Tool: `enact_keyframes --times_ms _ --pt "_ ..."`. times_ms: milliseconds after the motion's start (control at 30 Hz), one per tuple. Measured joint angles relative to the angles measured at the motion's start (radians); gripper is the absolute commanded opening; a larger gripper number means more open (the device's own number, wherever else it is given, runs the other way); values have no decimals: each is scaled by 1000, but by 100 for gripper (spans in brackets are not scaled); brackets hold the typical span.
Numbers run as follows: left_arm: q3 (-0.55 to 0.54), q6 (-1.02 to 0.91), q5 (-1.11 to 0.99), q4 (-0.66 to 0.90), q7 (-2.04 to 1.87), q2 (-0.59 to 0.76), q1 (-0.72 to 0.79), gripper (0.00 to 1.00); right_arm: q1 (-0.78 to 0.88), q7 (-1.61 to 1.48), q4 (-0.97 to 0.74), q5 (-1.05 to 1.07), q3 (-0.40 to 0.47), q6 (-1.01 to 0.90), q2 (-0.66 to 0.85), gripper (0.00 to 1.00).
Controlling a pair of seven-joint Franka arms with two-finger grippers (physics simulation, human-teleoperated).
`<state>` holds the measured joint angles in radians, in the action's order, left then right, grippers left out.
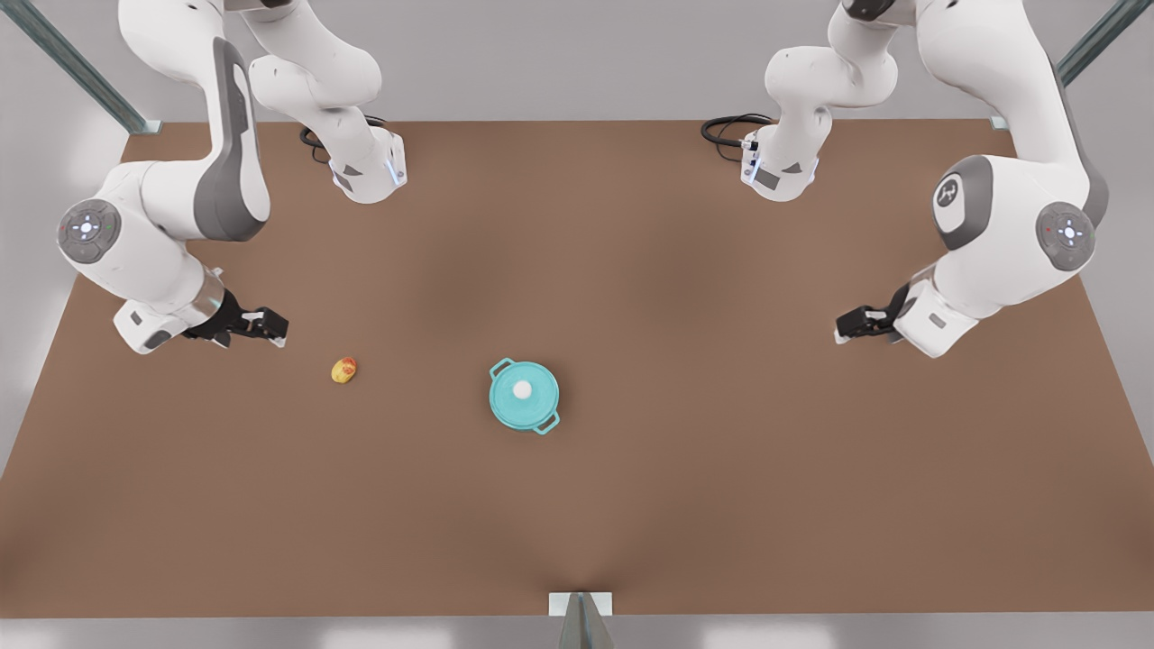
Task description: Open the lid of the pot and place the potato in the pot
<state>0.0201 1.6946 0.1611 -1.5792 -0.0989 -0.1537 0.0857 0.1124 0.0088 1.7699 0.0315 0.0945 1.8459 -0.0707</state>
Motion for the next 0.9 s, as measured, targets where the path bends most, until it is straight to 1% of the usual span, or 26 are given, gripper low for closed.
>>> enact_keyframes --times_ms 133,167,200,267,300,367,433,500,567,633,733,833,900 --pt "-17 7 3 3 -2 -5 4 100 1 2 -4 1 0 -1 -25 100" --pt "-36 13 2 4 -6 -11 11 100 0 2 -7 1 0 1 -51 100" --pt "-65 17 -6 42 -13 -36 38 100 2 3 -10 3 0 2 -70 100" --pt "-108 10 -45 257 -54 -211 212 100 26 10 -12 4 1 12 -90 100" --pt "-137 14 -57 321 -87 -275 283 100 41 13 -8 5 0 22 -94 100" --pt "-182 40 -75 358 -163 -342 340 100 59 20 19 5 -1 39 -107 100" --pt "-193 72 -103 323 -231 -376 391 100 67 31 42 6 -1 59 -125 100" --pt "-196 106 -132 336 -303 -427 437 100 75 51 64 7 0 86 -149 100" --pt "-195 160 -169 395 -383 -524 500 100 84 71 90 7 0 111 -179 100" --pt "-187 210 -209 537 -463 -663 574 100 83 89 135 7 0 139 -190 100" --pt "-193 270 -263 598 -571 -738 629 100 78 113 172 7 2 175 -211 100" --pt "-176 372 -299 616 -661 -811 642 100 62 134 221 11 8 214 -223 100" --pt "-148 437 -322 674 -712 -879 649 100 60 148 232 13 15 245 -241 100"
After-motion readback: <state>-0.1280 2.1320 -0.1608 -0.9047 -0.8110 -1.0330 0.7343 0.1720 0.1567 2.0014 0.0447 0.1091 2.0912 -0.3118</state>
